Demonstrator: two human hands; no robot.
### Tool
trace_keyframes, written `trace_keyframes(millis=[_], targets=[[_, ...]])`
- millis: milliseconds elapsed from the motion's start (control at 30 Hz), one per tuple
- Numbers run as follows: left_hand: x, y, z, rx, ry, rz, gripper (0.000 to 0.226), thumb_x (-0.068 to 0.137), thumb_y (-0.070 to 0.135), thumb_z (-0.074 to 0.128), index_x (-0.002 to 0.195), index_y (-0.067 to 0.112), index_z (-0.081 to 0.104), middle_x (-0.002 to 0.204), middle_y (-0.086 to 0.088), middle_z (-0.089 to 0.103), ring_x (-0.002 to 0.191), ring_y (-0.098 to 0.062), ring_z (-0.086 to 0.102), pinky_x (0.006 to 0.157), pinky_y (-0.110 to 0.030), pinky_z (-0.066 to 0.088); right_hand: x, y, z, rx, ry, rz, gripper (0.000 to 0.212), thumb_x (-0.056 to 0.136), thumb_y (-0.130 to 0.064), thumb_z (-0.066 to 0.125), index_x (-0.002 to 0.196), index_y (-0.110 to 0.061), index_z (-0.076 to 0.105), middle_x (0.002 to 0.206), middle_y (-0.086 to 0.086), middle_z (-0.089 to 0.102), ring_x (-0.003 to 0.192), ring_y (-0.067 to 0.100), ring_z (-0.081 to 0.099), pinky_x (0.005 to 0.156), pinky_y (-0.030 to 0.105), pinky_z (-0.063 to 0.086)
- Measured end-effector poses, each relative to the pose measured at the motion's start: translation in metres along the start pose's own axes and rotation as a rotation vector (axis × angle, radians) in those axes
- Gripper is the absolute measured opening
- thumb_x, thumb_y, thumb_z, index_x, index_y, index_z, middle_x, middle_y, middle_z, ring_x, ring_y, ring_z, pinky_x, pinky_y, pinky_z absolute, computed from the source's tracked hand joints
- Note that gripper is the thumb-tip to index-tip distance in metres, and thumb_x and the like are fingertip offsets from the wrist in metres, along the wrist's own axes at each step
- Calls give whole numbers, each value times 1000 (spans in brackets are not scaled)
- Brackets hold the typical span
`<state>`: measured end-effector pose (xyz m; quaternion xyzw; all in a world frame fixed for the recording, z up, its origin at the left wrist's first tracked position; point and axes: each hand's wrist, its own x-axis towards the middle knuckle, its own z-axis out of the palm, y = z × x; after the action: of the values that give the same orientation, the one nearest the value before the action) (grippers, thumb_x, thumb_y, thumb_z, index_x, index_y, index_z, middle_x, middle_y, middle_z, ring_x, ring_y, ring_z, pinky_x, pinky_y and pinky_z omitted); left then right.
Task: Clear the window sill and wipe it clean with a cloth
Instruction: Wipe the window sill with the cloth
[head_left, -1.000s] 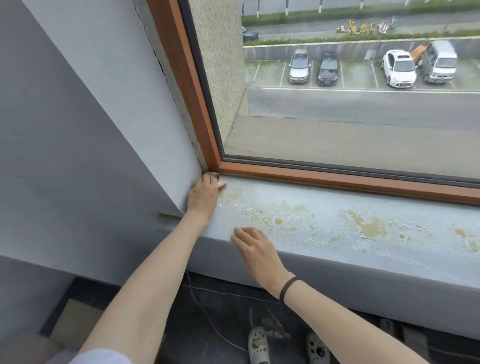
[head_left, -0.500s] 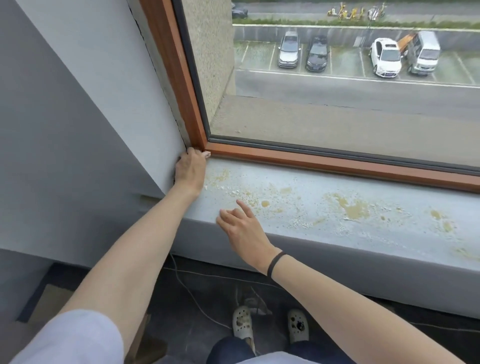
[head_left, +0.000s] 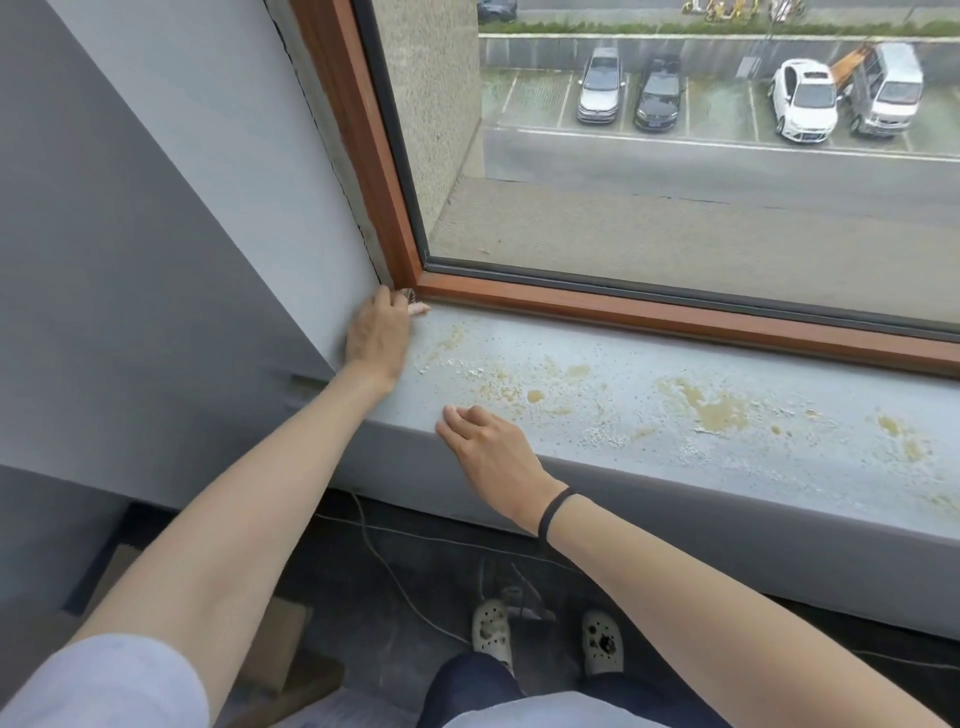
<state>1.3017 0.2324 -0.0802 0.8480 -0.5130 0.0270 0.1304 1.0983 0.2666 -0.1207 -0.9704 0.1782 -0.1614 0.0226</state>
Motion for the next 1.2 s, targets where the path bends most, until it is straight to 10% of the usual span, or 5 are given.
trace_keyframes(millis=[333,600,867,1033,1200], targets=[[-20,46,1,-501,99,-11,26,98,25,47,108,10,66,93,-13,58,83,-23,56,70,-29,41,2,0,-4,-49,8,-21,36,68,-11,72,103,-11,66,108,3,66,78,16,58,82,23,42],[-32,11,5,154,11,53,29,98,13,42,123,-2,47,118,-18,52,106,-30,51,77,-35,44,3,-2,-2,-63,10,-9,40,65,-12,75,103,-9,66,107,5,67,77,17,60,79,24,49],[-48,30,-6,-405,14,67,23,94,11,51,112,11,66,99,-12,62,91,-28,59,73,-26,41,3,-1,-4,-86,2,-18,35,64,-10,71,99,-12,67,102,2,67,71,16,57,71,22,47],[-54,2,-22,52,103,-79,31,95,2,42,124,4,50,114,-15,55,100,-30,53,71,-37,43,3,0,-5,-102,-17,-32,34,65,-9,71,99,-10,66,99,2,66,71,16,56,70,23,48],[-79,21,-4,-52,47,-63,29,97,8,40,123,3,50,122,-12,53,108,-25,51,80,-30,42,3,0,-9,-94,-23,-21,40,60,-11,74,99,-13,69,100,0,69,73,15,61,70,21,48]])
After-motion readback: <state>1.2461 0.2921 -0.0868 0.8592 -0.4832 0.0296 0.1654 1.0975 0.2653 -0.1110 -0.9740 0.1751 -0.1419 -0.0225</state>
